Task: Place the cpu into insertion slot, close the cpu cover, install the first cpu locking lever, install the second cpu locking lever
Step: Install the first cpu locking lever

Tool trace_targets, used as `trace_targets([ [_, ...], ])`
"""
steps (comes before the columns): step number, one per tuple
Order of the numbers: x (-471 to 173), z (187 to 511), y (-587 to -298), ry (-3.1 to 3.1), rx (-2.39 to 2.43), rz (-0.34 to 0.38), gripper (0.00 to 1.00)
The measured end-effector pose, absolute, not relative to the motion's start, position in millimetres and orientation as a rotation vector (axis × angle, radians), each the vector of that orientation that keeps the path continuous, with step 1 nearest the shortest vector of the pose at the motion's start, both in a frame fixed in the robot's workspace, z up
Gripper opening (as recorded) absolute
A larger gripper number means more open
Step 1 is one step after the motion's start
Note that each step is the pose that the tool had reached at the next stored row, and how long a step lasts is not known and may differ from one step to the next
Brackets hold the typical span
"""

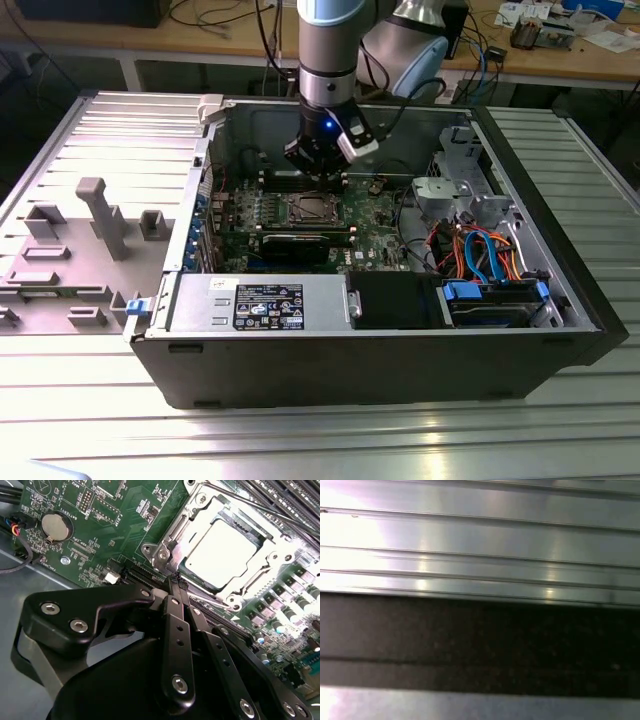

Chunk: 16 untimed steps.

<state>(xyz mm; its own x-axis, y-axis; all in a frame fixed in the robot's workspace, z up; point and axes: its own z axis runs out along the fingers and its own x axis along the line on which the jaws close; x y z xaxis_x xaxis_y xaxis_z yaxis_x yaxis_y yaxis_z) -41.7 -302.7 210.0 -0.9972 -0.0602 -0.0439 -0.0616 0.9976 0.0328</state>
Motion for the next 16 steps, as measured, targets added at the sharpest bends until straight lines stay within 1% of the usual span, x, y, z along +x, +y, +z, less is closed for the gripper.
trace_targets([
  [16,-40.6,209.8,-302.7,3.097,-0.095,0.052,0.11],
])
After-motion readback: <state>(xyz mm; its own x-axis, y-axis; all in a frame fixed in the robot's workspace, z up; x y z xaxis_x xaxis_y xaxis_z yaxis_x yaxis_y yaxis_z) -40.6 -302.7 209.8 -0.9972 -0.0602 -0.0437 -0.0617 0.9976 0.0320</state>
